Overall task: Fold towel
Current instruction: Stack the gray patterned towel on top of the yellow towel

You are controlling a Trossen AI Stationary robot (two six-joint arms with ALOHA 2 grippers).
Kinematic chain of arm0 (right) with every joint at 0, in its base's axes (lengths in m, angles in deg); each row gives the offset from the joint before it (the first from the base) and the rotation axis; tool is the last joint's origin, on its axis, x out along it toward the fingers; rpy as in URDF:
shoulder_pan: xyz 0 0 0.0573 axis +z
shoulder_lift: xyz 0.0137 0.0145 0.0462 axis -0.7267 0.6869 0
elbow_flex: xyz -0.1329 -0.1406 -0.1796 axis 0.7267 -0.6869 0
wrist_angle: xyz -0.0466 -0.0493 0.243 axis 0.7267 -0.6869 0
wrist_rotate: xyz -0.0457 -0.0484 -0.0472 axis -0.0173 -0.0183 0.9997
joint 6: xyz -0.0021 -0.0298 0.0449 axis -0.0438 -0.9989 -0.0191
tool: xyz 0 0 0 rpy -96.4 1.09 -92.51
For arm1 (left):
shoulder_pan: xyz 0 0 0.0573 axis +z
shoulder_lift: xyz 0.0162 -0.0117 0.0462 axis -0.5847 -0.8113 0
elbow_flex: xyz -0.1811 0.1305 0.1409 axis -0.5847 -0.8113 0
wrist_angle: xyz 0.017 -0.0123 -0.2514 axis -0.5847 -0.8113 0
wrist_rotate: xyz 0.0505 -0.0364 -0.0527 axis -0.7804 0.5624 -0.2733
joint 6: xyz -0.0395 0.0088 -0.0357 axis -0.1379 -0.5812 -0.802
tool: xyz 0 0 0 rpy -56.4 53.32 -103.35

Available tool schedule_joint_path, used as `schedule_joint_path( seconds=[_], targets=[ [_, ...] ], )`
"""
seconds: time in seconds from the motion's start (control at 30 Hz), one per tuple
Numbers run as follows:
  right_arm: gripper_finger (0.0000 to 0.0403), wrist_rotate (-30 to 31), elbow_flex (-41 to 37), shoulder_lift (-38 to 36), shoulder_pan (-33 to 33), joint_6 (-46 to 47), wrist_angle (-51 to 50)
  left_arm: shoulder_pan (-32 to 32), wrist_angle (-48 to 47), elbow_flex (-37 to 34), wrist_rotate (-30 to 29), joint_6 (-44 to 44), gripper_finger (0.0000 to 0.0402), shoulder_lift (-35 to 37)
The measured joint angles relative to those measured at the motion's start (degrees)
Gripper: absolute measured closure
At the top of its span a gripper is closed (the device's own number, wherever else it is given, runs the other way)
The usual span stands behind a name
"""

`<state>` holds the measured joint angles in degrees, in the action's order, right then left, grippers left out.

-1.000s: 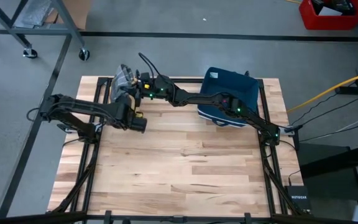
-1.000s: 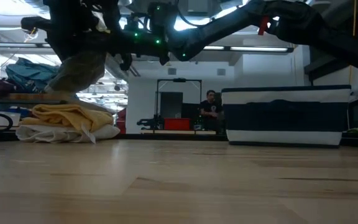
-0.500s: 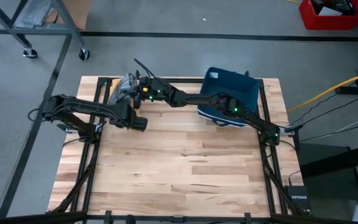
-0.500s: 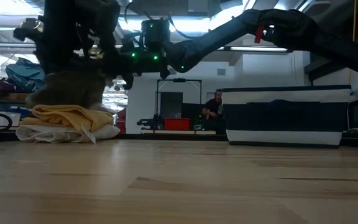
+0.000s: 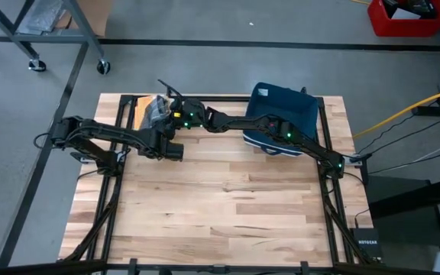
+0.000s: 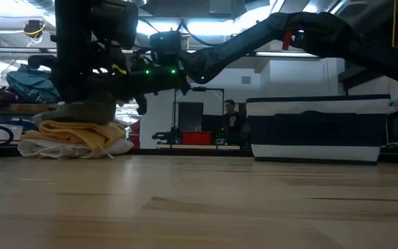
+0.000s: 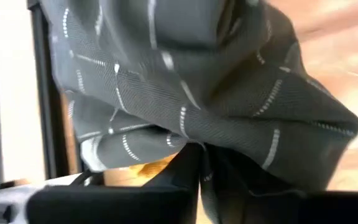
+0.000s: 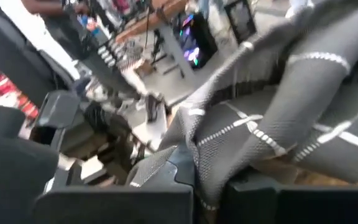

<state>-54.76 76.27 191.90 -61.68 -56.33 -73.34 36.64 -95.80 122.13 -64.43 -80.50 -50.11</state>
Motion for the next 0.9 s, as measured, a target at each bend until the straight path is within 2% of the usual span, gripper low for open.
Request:
schedule_joint_path(
  seconds=[0.1, 0.3, 0.5, 0.63, 0.8, 0.9],
  targets=[
    [0.0366, -2.2, 0.0, 0.0, 0.0, 0.0, -3.3, 0.0, 2.1, -0.8, 1.2, 1.4, 0.0343, 0.0],
    [0.0271, -2.6, 0.0, 0.0, 0.0, 0.4, -7.1, 0.0, 2.9, -1.0, 2.9, -2.4, 0.0275, 0.0],
    [0.0193, -3.5, 0.0, 0.0, -0.3, 2.2, -6.9, -1.1, 2.9, -1.0, 3.1, -3.0, 0.0256, 0.1],
    [0.0176, -4.8, 0.0, 0.0, -0.8, 5.8, -6.4, -3.1, 0.8, -0.8, 0.6, -4.0, 0.0259, 1.1],
    [0.0174, -5.3, -0.1, 0.1, -1.9, 9.8, -6.7, -7.2, -6.5, -0.7, -5.8, -19.3, 0.026, 3.5],
    [0.0174, -5.7, -0.1, 0.1, -2.0, 12.0, -5.7, -10.4, -6.4, -0.7, -7.4, -21.6, 0.026, 5.9]
  ],
)
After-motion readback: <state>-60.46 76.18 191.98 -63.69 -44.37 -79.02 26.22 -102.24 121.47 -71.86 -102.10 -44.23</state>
